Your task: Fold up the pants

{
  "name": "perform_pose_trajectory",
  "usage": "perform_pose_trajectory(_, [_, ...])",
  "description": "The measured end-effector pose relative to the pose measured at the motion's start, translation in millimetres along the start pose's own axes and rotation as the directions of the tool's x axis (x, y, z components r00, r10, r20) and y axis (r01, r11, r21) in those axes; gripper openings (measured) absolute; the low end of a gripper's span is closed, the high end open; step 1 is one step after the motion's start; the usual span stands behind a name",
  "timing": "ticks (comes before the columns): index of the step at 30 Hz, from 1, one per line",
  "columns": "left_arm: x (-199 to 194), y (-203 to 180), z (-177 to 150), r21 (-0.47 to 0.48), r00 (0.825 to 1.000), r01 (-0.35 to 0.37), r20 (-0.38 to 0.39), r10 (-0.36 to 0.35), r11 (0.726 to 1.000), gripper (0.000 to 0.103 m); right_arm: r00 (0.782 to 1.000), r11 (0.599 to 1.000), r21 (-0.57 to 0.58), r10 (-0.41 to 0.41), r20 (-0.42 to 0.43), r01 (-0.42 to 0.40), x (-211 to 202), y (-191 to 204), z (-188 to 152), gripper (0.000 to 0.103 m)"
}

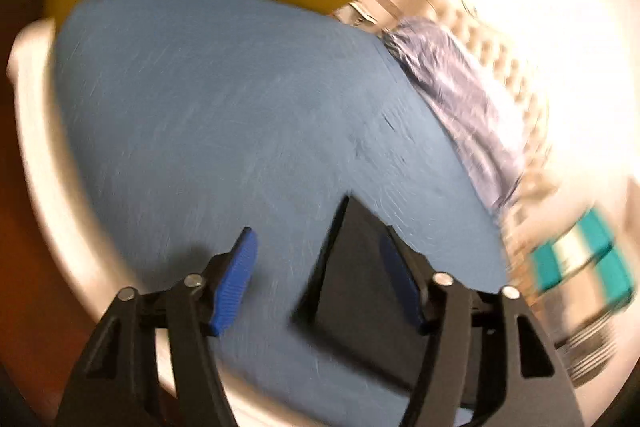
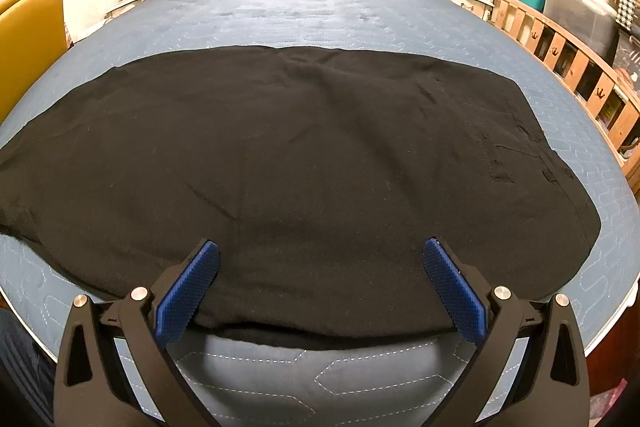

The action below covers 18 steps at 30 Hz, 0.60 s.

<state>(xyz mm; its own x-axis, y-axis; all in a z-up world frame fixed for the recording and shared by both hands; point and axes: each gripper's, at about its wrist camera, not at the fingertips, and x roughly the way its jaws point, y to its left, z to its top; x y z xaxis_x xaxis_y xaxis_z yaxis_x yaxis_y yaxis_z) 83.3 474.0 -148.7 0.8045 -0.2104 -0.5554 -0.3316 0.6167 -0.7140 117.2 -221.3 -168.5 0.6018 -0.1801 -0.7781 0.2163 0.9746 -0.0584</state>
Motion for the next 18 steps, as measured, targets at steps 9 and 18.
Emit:
perform_pose_trajectory(9, [27, 15, -57, -0.240, 0.980, 0.147, -0.094, -0.174, 0.960, 0.047, 1.000, 1.000, -0.004, 0.009, -0.006, -0.009, -1, -1, 0, 0.099])
perform_pose_trajectory(18, [51, 11, -44, -0.265, 0.975, 0.178, -0.085, -0.207, 0.948, 0.047, 1.000, 1.000, -0.006, 0.013, -0.006, -0.013, 1, -3, 0, 0.099])
